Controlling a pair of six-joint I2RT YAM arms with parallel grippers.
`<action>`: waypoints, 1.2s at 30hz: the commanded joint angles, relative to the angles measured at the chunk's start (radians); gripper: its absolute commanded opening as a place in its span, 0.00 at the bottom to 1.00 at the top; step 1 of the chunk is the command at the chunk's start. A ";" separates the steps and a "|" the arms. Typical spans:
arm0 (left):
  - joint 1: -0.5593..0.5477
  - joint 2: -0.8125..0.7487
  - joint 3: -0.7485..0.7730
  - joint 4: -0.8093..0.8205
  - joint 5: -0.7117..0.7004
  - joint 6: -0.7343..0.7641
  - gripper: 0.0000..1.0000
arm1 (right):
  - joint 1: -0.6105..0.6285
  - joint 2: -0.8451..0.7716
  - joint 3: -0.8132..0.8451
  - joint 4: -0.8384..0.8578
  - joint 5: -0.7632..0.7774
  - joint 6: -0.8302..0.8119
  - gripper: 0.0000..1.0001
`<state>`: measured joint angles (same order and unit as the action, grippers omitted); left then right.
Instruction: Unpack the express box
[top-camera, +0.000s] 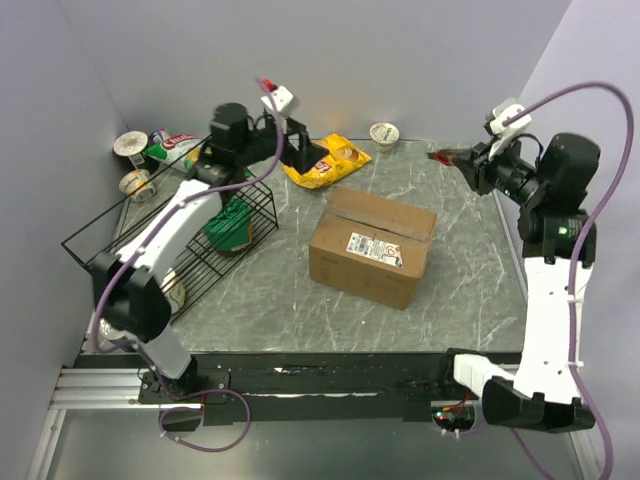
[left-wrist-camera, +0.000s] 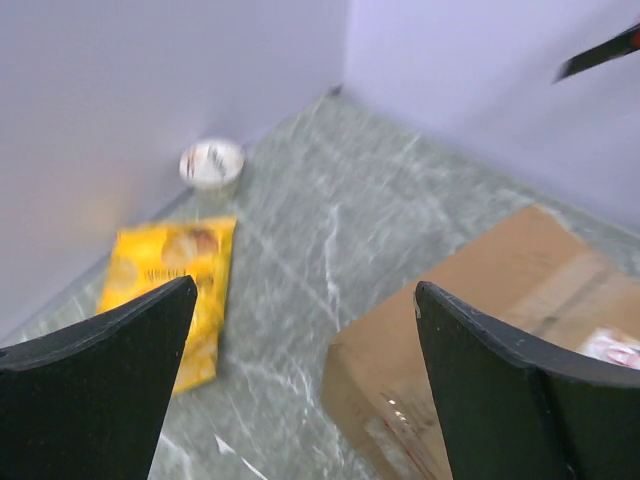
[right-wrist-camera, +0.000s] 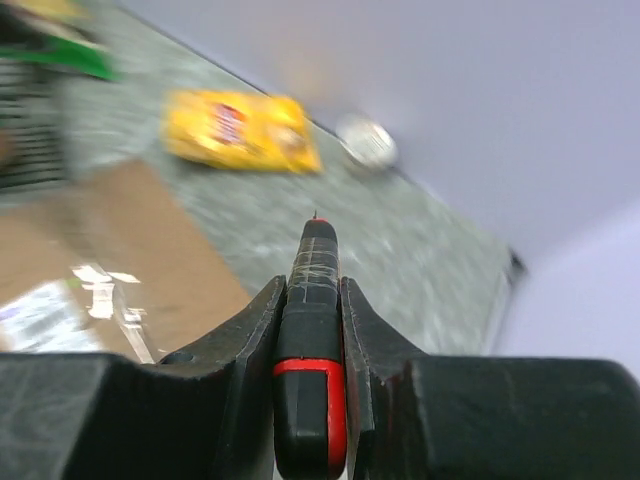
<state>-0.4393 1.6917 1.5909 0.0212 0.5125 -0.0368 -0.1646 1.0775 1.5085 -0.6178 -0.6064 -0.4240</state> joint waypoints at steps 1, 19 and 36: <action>0.027 -0.081 0.032 -0.010 0.269 0.043 0.96 | 0.048 0.119 0.239 -0.260 -0.326 -0.064 0.00; 0.048 -0.144 -0.238 -0.169 0.233 -0.184 0.98 | 0.241 0.280 0.314 -0.207 -0.374 -0.045 0.00; 0.034 -0.138 -0.434 -0.032 0.106 -0.382 0.96 | 0.453 0.387 0.326 -0.253 -0.167 -0.122 0.00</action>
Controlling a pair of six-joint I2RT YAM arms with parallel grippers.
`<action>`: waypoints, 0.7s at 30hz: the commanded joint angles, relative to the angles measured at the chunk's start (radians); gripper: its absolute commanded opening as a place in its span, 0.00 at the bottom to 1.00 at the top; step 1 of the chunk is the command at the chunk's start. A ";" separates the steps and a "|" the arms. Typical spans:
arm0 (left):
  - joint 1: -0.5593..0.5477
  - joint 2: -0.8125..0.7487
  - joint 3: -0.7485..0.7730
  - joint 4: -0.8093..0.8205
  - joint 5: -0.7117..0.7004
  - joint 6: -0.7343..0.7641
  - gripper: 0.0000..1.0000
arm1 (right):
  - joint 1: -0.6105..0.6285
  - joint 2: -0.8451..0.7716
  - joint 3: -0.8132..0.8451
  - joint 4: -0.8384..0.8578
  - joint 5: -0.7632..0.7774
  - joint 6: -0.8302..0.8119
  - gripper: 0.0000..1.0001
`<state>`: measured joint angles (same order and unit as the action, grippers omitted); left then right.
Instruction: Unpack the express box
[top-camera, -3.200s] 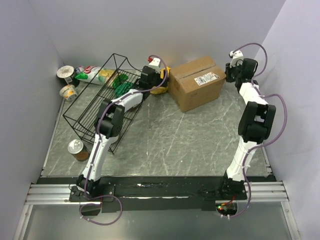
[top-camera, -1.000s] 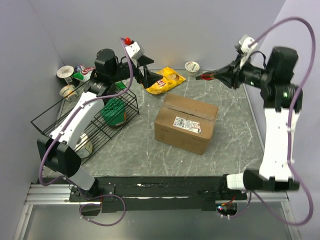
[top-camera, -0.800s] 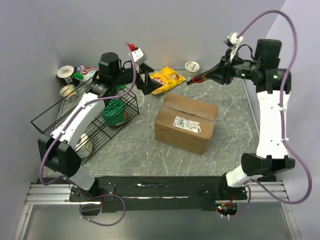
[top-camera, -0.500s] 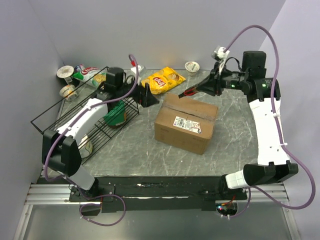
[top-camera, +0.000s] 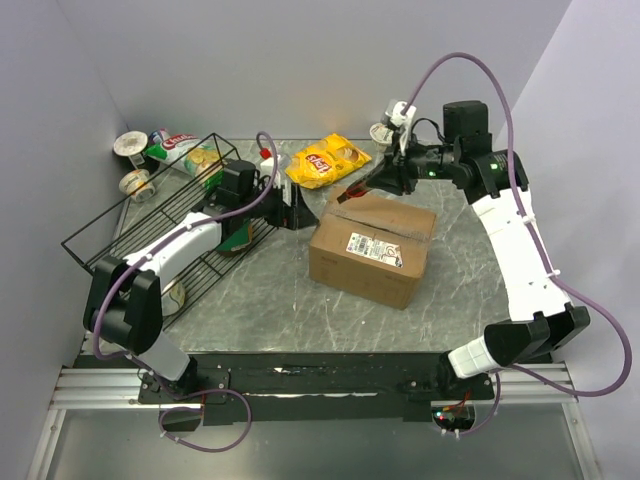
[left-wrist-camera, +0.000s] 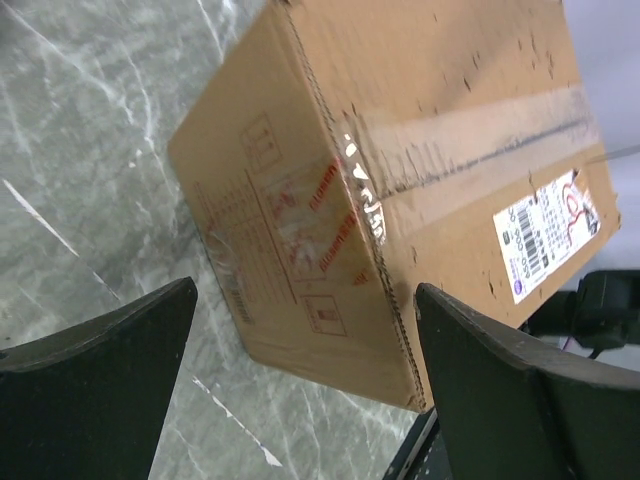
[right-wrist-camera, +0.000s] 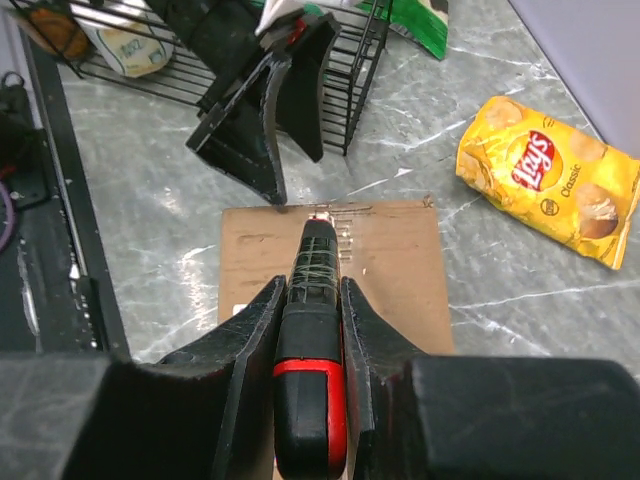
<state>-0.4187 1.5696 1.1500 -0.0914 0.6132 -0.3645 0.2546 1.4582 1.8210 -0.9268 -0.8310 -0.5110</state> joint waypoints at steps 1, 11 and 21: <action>0.014 -0.011 0.008 0.085 0.011 -0.056 0.96 | 0.041 0.011 0.002 0.060 0.056 -0.047 0.00; 0.014 0.024 0.010 0.128 0.109 -0.053 0.96 | 0.077 -0.001 -0.134 0.167 0.099 -0.121 0.00; 0.003 0.063 -0.007 0.104 0.105 -0.018 0.96 | 0.075 0.057 -0.091 0.175 0.072 -0.161 0.00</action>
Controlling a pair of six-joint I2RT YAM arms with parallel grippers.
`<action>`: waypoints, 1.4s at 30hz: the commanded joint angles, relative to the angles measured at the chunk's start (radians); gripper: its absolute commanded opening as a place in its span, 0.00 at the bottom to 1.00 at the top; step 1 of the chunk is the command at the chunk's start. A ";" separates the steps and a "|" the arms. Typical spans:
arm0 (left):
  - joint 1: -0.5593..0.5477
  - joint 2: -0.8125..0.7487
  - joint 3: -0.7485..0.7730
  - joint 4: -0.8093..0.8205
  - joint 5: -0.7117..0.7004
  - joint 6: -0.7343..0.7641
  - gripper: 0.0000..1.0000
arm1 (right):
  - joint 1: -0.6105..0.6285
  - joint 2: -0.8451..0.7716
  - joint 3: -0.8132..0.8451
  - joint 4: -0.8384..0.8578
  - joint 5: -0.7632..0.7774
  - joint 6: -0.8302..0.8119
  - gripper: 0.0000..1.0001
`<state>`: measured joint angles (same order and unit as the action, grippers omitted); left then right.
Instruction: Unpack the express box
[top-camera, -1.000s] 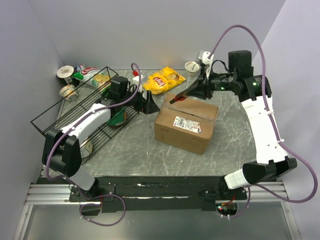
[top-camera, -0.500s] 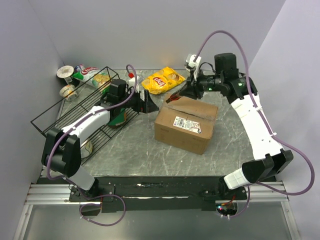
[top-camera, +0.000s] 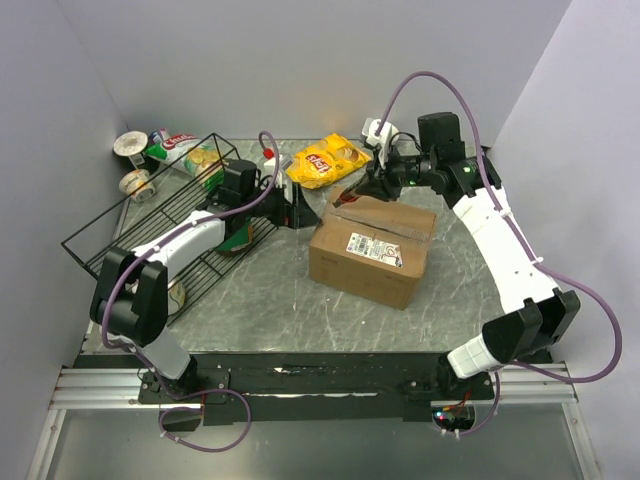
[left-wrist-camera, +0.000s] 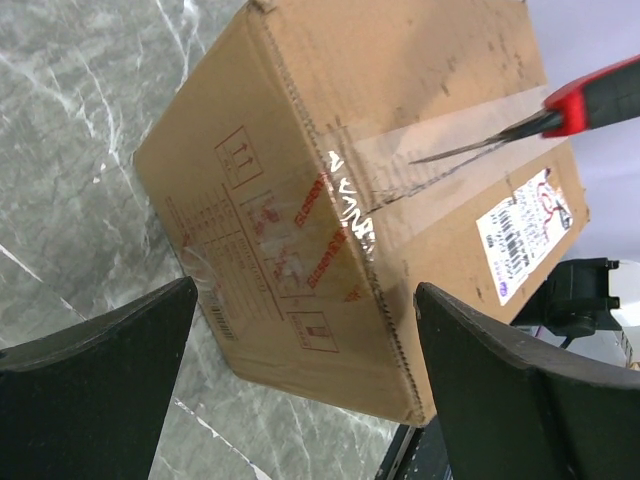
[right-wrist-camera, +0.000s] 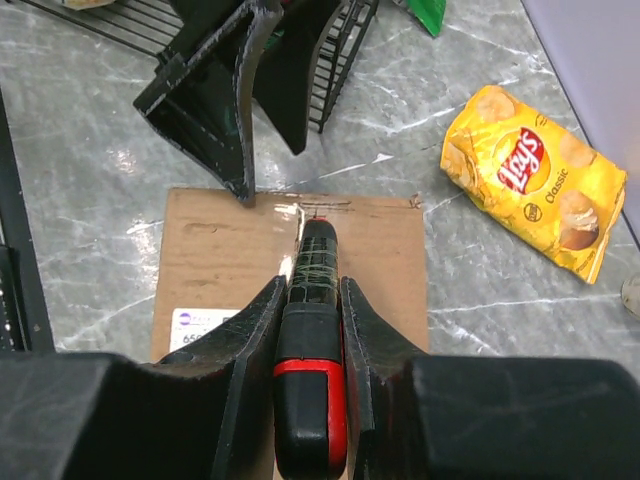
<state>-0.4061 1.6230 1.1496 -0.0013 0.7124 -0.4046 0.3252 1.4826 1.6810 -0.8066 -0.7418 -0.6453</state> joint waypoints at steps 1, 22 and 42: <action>-0.013 0.012 -0.008 0.011 -0.007 0.027 0.96 | 0.005 0.042 0.058 0.046 -0.028 -0.025 0.00; -0.013 0.046 -0.016 0.003 -0.033 0.033 0.96 | 0.008 0.081 0.123 -0.026 -0.065 -0.020 0.00; -0.014 0.048 -0.025 0.014 -0.041 0.027 0.96 | 0.009 0.085 0.091 -0.016 -0.065 0.010 0.00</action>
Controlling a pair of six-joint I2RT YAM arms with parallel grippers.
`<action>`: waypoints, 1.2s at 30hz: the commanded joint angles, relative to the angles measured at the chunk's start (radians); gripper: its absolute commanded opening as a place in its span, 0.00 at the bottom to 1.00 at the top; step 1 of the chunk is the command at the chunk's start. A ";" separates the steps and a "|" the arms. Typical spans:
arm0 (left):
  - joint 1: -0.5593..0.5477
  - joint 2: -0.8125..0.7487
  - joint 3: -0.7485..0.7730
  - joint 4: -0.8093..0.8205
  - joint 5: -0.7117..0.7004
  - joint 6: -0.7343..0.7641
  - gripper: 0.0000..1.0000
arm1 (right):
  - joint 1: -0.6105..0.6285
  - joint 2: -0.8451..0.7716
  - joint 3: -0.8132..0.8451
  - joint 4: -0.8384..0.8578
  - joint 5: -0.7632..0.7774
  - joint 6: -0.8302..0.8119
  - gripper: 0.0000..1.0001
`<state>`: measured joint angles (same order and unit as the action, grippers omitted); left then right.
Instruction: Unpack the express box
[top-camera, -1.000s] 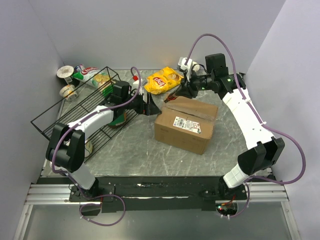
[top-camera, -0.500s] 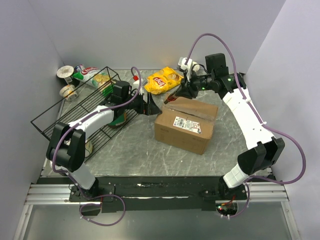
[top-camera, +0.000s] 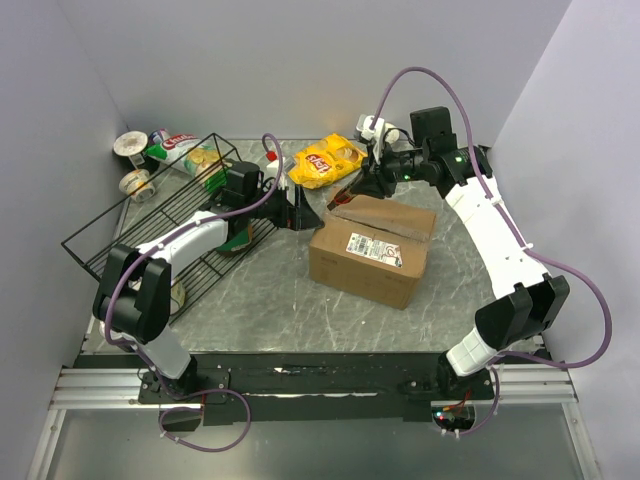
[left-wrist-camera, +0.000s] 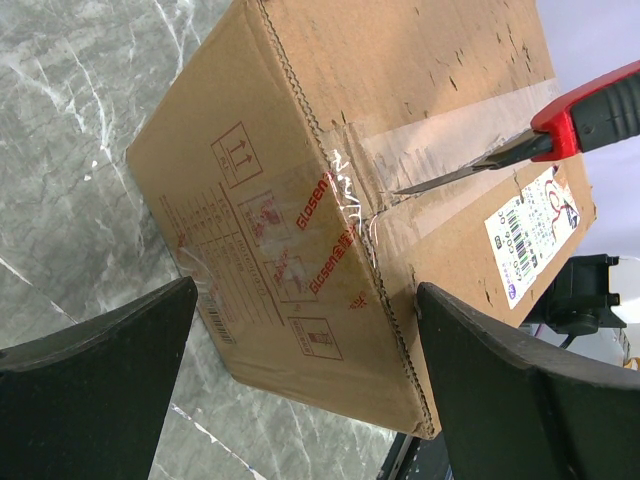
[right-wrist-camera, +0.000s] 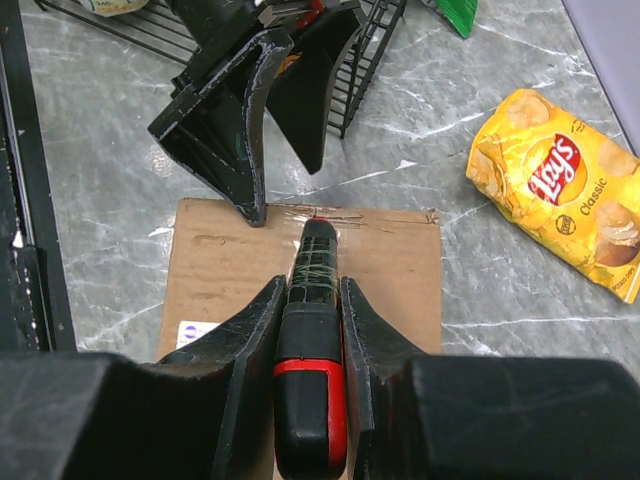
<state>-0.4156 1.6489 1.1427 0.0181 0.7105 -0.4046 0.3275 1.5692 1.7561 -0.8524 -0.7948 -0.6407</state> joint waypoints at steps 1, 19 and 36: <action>-0.005 0.019 -0.017 -0.006 -0.040 0.030 0.96 | 0.007 0.000 0.013 0.032 -0.012 0.007 0.00; -0.005 0.019 -0.021 -0.004 -0.045 0.030 0.96 | 0.019 0.011 0.006 0.033 -0.009 0.032 0.00; -0.005 0.020 -0.024 -0.007 -0.055 0.029 0.96 | 0.036 -0.009 0.016 -0.043 0.140 -0.079 0.00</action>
<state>-0.4156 1.6489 1.1370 0.0261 0.7063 -0.4049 0.3580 1.5753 1.7485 -0.8612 -0.7399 -0.6571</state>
